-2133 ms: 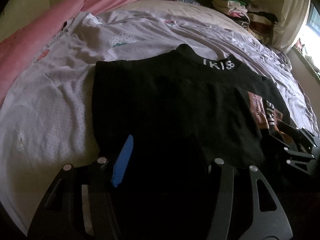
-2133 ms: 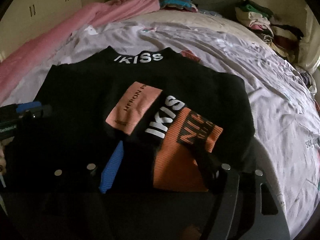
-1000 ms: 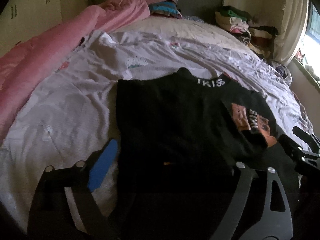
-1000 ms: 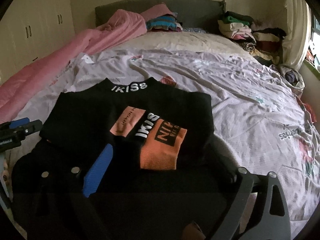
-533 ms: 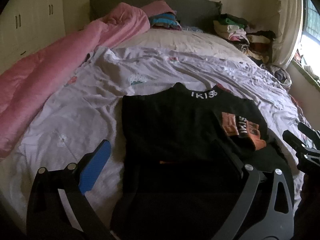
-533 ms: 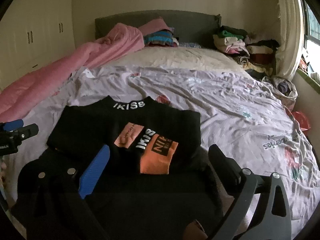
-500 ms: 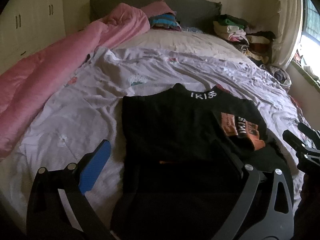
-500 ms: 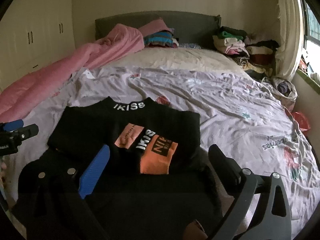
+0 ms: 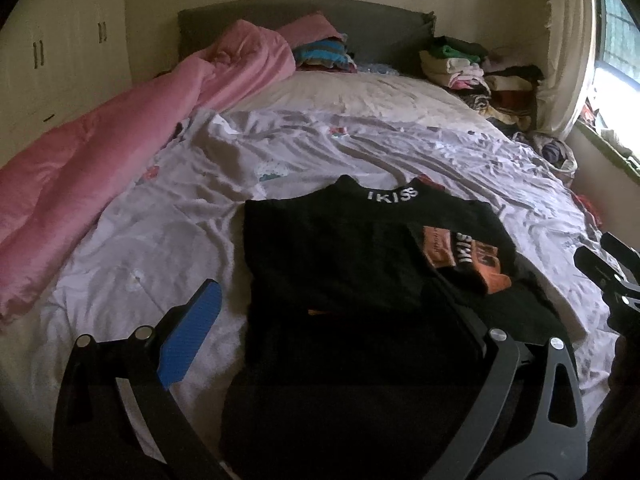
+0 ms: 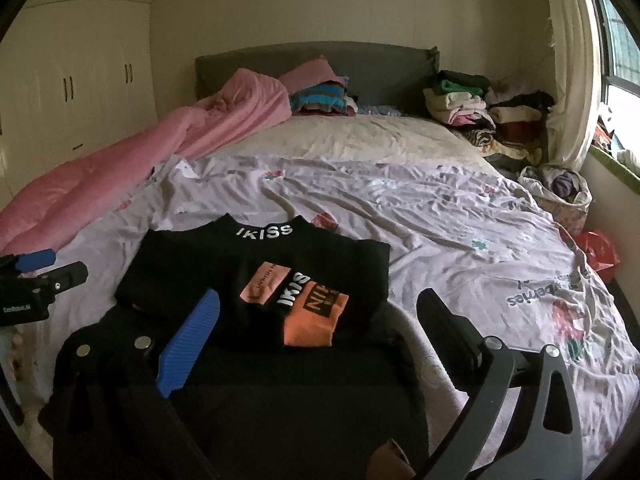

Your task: Fold small clothes

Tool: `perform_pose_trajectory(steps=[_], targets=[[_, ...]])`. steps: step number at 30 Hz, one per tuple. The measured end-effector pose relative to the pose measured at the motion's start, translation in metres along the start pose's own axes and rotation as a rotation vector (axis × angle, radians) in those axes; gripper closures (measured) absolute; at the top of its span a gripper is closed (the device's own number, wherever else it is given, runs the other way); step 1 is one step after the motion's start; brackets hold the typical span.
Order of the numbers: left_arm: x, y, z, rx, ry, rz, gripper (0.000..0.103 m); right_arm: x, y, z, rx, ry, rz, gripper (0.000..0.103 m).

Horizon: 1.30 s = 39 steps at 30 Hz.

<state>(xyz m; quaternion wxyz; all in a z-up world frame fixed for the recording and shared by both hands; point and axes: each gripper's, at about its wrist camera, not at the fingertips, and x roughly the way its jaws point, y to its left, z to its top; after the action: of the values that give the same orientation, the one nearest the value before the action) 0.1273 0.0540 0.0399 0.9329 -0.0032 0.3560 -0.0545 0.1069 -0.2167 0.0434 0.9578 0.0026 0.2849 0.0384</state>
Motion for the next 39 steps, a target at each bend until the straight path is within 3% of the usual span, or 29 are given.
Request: perform_pose_trajectory(steps=[24,39], targets=[[-0.033,-0.013,-0.034,0.054,-0.011,0.028,0.010,-0.054,-0.019,-0.029,-0.028,-0.008,0.018,0.005],[-0.043,0.018,-0.061,0.005,0.032,-0.003,0.010,-0.079,-0.023,-0.054,-0.027,0.021,0.010,0.005]])
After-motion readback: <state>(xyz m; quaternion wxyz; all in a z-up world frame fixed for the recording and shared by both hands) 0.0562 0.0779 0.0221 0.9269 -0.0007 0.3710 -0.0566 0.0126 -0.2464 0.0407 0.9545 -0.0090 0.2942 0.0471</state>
